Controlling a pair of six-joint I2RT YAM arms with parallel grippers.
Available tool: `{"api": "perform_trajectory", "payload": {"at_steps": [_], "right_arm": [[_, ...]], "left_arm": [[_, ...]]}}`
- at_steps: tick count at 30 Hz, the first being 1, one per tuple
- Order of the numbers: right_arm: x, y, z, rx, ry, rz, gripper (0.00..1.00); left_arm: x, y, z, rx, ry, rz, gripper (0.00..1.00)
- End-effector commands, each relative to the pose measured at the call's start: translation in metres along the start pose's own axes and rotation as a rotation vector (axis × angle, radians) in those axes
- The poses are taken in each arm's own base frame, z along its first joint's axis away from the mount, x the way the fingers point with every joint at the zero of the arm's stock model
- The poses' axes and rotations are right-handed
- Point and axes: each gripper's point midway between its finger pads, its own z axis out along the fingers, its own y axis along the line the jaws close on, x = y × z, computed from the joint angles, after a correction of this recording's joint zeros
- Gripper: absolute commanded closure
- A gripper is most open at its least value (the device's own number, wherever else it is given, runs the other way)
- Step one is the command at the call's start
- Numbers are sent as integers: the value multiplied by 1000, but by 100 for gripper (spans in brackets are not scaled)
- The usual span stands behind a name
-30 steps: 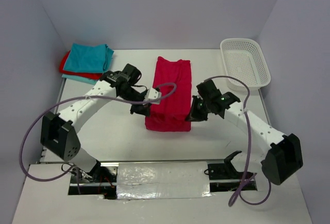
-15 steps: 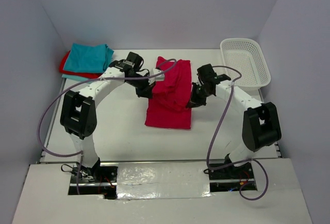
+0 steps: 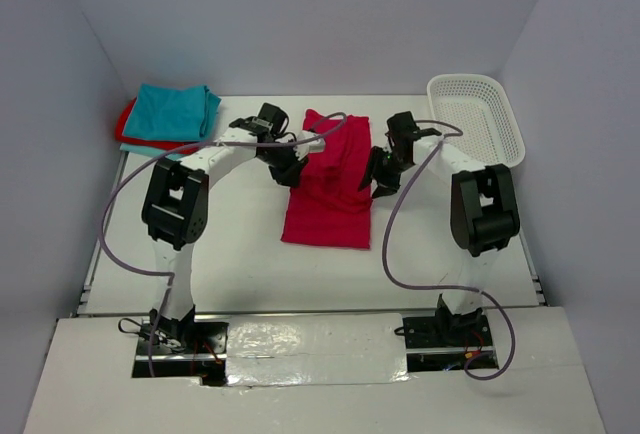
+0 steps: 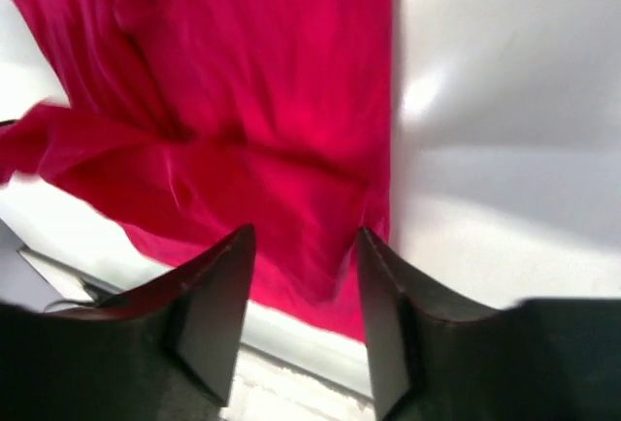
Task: Fold and stack the t-shirts
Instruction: Fold the folded rectangular tshirt in 1/3 of the way
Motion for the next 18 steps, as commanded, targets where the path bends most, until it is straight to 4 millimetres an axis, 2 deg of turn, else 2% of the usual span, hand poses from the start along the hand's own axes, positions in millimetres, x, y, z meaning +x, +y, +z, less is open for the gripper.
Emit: {"api": "perform_trajectory", "payload": {"at_steps": [1,3,4,5,6,7,8,10,11,12,13,14,15,16,17,18], "right_arm": [[-46,12,-9,-54,-82,-33,43],[-58,7,-12,-40,-94,-28,42],[-72,7,-21,-40,-131,-31,42],[-78,3,-27,-15,-150,-36,42],[-83,3,-33,-7,-169,-46,42],[-92,7,-43,-3,-201,-80,42],[-92,9,-55,10,-216,-95,43],[-88,12,-70,28,-243,-146,50],[-80,31,-89,7,-297,-203,52],[-69,39,-92,-5,-308,-238,54],[-48,38,-83,-8,-288,-269,61],[-24,62,-88,-45,-291,-340,67],[-2,60,-75,-37,-253,-363,75],[9,73,-70,-68,-253,-400,89],[35,90,-59,-99,-207,-453,95],[46,92,-49,-104,-177,-465,100]], "left_arm": [[-7,31,2,-75,-24,-67,70],[-11,50,-4,-126,-47,-123,61],[-9,56,-2,-133,-45,-148,61],[-10,63,-3,-147,-51,-168,60],[-16,74,-11,-177,-69,-199,53],[-14,80,-8,-183,-64,-224,53],[-21,87,-14,-203,-78,-230,53],[-18,91,-20,-206,-75,-279,55],[-19,94,-27,-213,-87,-301,56],[-19,92,-32,-205,-97,-306,57],[-29,89,-44,-204,-134,-296,57],[-25,85,-47,-203,-136,-313,57],[-24,87,-54,-214,-147,-316,57],[-27,83,-65,-220,-155,-313,57],[-24,80,-67,-216,-146,-319,57],[-23,78,-71,-216,-140,-315,57]]}}
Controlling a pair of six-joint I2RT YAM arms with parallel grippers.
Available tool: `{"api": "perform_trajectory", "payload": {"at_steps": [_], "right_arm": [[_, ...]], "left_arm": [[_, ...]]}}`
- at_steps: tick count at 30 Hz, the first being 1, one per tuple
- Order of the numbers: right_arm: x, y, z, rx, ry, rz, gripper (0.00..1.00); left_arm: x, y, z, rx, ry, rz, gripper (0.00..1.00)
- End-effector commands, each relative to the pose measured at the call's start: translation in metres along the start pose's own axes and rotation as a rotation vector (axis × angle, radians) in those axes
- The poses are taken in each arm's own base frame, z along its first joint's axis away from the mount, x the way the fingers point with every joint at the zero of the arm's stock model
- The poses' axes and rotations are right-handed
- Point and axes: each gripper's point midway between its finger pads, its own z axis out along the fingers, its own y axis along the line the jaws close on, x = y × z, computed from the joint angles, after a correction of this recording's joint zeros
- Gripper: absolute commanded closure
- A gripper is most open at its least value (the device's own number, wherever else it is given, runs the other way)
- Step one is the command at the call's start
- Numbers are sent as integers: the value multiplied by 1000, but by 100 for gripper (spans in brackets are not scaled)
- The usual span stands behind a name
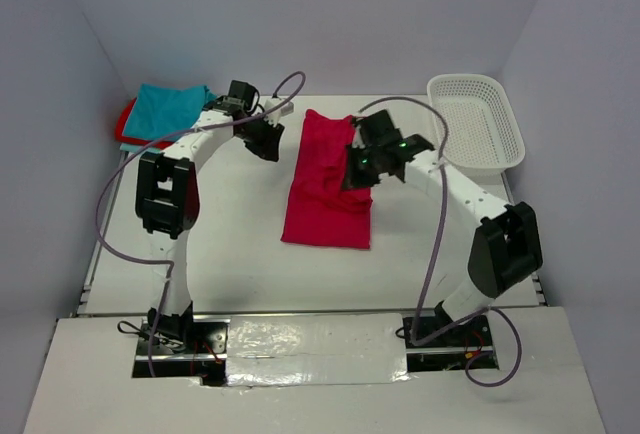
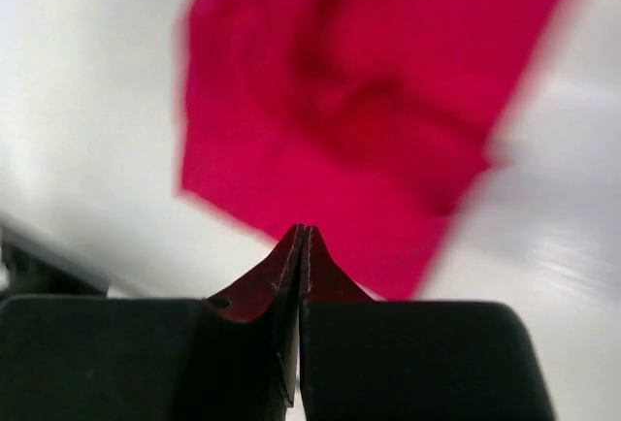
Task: Fold and stack the t-shirts
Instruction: Fold the folded rectangular tshirt in 1/3 of the way
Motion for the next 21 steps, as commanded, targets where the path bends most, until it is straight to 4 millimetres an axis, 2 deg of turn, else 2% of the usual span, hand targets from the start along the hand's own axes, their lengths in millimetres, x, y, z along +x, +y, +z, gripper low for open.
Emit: {"api": "perform_trajectory", "payload": {"at_steps": [1,2,4,5,6,7,9,10,16,17,19,20,21], "right_arm": [[36,42,20,-73,43,-113,100],[50,47,33,-71,85,-117,100],[62,48,48,-70,127,-107,100],[71,51,62,-94,164,-107,100],[76,59,67,-106,180,-124,100],[85,56,80,-87,220,-128,100],[85,61,91,-68,241,-159,100],[92,53,101,-30,279,-157,100],[82,24,115,138,247,-146,100],[70,20,116,182,213,-154,100],[65,9,118,255,213,-175,100],[47,13,118,273,170,-186,100],[34,5,116,339,131,-206,100]], "left_arm": [[-20,-19,-44,14,-49,-8,57],[-16,-21,-45,16,-39,-22,57],[-13,-22,-54,13,-37,-30,57],[-8,-24,-54,20,-29,-41,57],[-9,-25,-60,18,-41,-42,57],[-8,-26,-62,18,-47,-43,57],[-2,-29,-63,23,-50,-41,57],[-2,-29,-65,18,-53,-39,57],[5,-32,-69,25,-61,-46,57],[5,-33,-69,29,-61,-44,58],[7,-34,-69,30,-59,-44,58],[7,-34,-70,30,-59,-39,58],[7,-35,-71,32,-61,-37,57]]}}
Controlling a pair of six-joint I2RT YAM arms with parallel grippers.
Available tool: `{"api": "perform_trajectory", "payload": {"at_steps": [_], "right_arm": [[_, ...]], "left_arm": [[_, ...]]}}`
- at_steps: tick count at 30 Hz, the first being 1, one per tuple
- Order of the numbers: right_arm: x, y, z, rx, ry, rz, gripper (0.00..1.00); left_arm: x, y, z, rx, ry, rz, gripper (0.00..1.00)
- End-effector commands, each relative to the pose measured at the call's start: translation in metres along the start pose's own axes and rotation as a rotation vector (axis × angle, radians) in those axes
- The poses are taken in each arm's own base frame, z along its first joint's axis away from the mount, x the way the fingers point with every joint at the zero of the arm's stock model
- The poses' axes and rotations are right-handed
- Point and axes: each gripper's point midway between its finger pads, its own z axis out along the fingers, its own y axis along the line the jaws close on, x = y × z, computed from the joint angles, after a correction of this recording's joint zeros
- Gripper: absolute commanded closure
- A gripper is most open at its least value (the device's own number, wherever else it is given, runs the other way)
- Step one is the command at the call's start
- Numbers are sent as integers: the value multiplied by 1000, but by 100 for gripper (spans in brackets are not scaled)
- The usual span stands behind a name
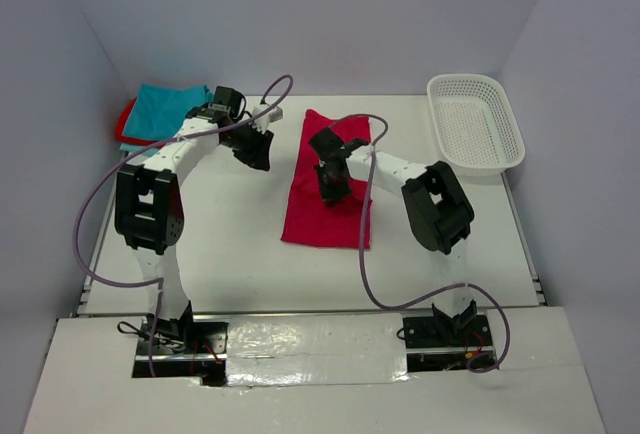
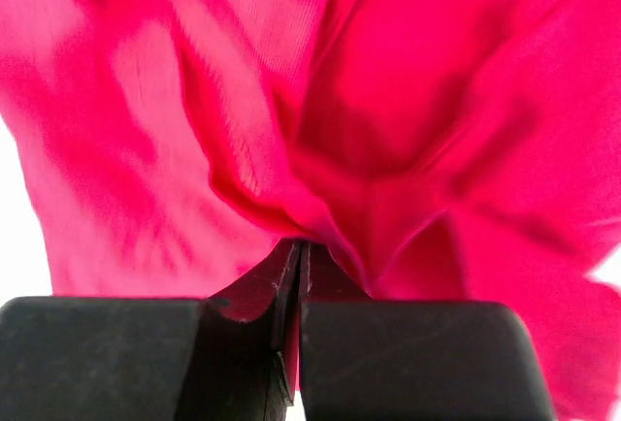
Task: Fold and stack the t-shirts
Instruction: Fold the folded rectangular tshirt in 1/3 of the way
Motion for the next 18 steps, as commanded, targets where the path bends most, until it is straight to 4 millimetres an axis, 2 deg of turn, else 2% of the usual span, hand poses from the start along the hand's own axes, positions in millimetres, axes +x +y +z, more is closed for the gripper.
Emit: {"api": "perform_trajectory", "payload": {"at_steps": [1,2,4,5,6,7,8,10,11,12,14,15,16,17,18], "right_arm": [[-35,-30,-4,218,-81,-46,100],[-59,-26,-12,234,-135,-54,100],[-70,-40,-2,324,-132,-86,100],[-95,-40,-10,335,-178,-96,100],[-103,-45,-9,366,-184,-101,100],[-104,-61,0,451,-157,-117,100],[-133,-61,-15,469,-225,-116,100],[-153,-70,-21,535,-264,-123,100],[-177,-62,-40,513,-336,-118,100],[-188,-65,-48,500,-368,-99,100],[-201,-60,-65,436,-413,-64,100],[-207,-66,-84,405,-444,-20,100],[-204,-67,-92,376,-442,4,98],[-187,-66,-86,317,-383,18,92],[-184,-68,-119,258,-415,89,87]], "left_arm": [[-19,-11,-22,14,-73,27,57],[-18,-12,-23,16,-72,33,57],[-18,-11,-24,12,-70,38,57],[-19,-11,-26,9,-72,48,57],[-19,-11,-26,8,-71,52,57],[-18,-12,-27,6,-68,57,57],[-18,-12,-28,7,-69,69,57],[-20,-17,-31,27,-79,95,57],[-22,-20,-33,40,-87,110,57],[-23,-24,-36,49,-96,129,58],[-22,-36,-35,78,-96,212,59],[-23,-45,-40,91,-100,263,59],[-15,-52,-38,121,-85,402,60],[0,-81,-38,217,-46,506,59],[5,-99,-50,243,-59,646,57]]}}
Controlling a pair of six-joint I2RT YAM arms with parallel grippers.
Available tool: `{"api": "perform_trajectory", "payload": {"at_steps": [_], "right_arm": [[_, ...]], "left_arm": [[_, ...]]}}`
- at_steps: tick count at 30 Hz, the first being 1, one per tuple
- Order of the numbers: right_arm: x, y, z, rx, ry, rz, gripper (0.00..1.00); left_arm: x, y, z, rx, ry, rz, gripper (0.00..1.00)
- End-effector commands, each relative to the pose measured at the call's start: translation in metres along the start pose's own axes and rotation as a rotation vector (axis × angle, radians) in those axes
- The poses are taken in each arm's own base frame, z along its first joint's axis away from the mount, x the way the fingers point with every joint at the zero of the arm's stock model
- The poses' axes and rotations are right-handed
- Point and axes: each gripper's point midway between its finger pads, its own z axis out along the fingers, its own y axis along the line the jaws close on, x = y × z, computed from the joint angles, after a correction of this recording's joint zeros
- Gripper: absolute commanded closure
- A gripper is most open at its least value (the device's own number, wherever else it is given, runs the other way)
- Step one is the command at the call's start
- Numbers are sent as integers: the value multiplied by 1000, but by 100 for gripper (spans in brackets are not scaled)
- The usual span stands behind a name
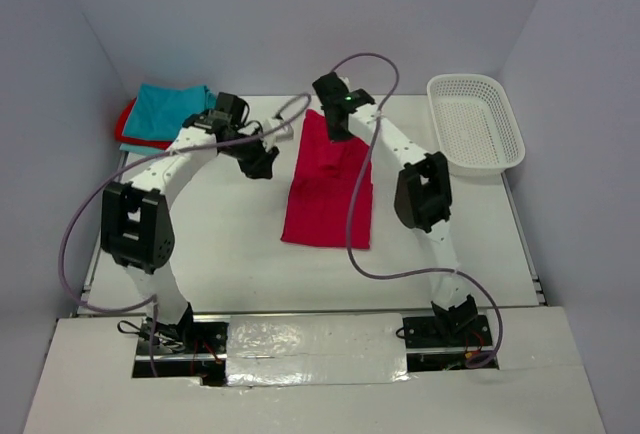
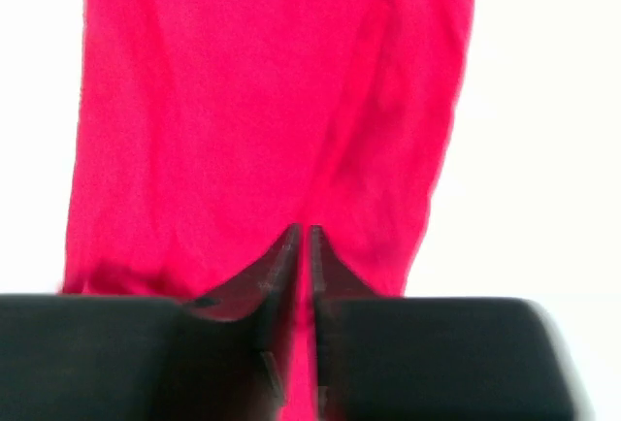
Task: Fold and stack the t-shirts
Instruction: Fold the folded rectangular tshirt in 1/3 of the way, then grab one side of the 2/3 rectangular tshirt with both arms
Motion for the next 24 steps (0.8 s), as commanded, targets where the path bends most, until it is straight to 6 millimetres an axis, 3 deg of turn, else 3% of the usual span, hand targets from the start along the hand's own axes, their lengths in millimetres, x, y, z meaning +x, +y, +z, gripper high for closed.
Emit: {"api": "perform_trajectory", "payload": {"at_steps": [1,2,3,4,5,6,7,8,9,10,12,13,15,16,19,24], "right_arm": [[-18,-36,-77,-126,-28,164,80],[35,-30,-69,-189,102,156,58],[25,-35,-104,-251,21,216,48],[82,-40,-91,-237,142,225,35],[100,-38,-99,-273,167,248,29],[100,-39,-118,-317,118,279,27],[149,-37,-110,-323,225,318,25],[164,-34,-113,-354,246,350,25],[159,-24,-125,-457,198,390,25],[195,-22,-117,-453,268,451,25],[205,-16,-115,-490,258,492,27],[224,-13,-113,-504,308,516,28],[233,-7,-110,-530,325,532,29],[242,-10,-106,-504,341,540,29],[260,-14,-99,-486,379,571,30],[274,-2,-94,-553,409,636,34]], "left_arm": [[15,-92,-6,251,-1,586,56],[20,-102,-17,236,4,714,53],[45,-116,-11,297,37,754,51],[50,-123,-9,339,34,854,20],[57,-128,-7,377,43,868,1],[64,-136,-6,419,55,869,1],[65,-141,-2,435,56,896,1],[65,-143,1,430,55,907,1],[65,-141,10,399,53,925,0],[61,-148,15,380,41,957,1],[67,-152,29,350,52,977,1],[59,-149,38,295,47,1000,1],[65,-146,48,254,63,967,1],[57,-137,53,201,49,979,1],[69,-136,59,207,69,987,1],[82,-133,73,179,85,983,1]]}}
